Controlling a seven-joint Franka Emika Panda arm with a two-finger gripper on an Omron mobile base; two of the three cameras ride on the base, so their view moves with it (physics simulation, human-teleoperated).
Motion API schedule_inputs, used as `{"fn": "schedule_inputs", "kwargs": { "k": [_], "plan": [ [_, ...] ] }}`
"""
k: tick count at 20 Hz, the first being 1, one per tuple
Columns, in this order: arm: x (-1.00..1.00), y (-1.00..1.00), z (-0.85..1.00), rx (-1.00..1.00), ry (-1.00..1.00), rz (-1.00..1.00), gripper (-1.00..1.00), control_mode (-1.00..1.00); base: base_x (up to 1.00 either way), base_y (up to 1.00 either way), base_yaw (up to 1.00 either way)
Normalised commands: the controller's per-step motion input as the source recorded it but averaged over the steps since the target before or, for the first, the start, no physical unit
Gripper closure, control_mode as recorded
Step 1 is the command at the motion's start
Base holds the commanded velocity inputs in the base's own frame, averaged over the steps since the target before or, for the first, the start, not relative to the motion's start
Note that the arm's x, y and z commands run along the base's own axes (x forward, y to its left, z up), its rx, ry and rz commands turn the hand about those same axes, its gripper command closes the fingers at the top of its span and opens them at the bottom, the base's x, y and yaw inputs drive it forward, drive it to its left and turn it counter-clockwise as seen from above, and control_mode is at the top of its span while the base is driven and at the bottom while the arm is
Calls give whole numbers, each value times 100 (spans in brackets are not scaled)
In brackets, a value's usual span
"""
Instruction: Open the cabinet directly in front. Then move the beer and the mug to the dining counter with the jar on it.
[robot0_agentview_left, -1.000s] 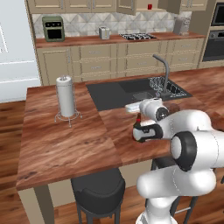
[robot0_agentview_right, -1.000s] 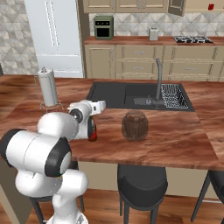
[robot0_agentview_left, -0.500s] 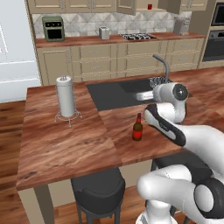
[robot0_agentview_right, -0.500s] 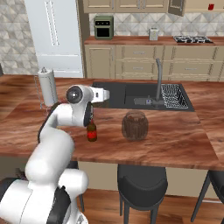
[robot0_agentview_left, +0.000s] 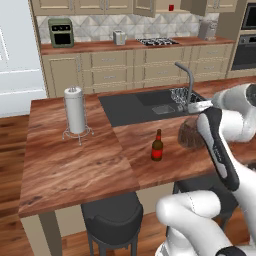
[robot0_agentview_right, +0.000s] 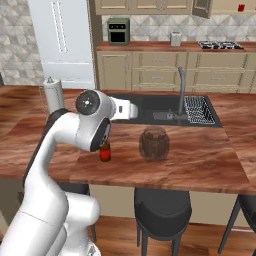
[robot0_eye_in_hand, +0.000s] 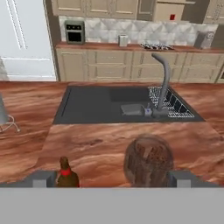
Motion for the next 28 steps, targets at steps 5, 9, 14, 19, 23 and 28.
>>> {"fn": "schedule_inputs", "kwargs": {
  "k": [5, 9, 14, 19, 23, 28],
  "plan": [
    [-91, -13, 33, 3, -70, 0, -100, -100, 0, 0, 0],
    [0, 0, 1, 0, -2, 0, -100, -100, 0, 0, 0],
    [-50, -1, -9, 0, 0, 0, -100, -100, 0, 0, 0],
    [-20, -3, -7, 0, 0, 0, -100, 100, -80, -27, 0],
    [0, 0, 0, 0, 0, 0, -100, 100, -71, -80, -14],
    [0, 0, 0, 0, 0, 0, -100, 100, -5, -40, -11]
  ]
}}
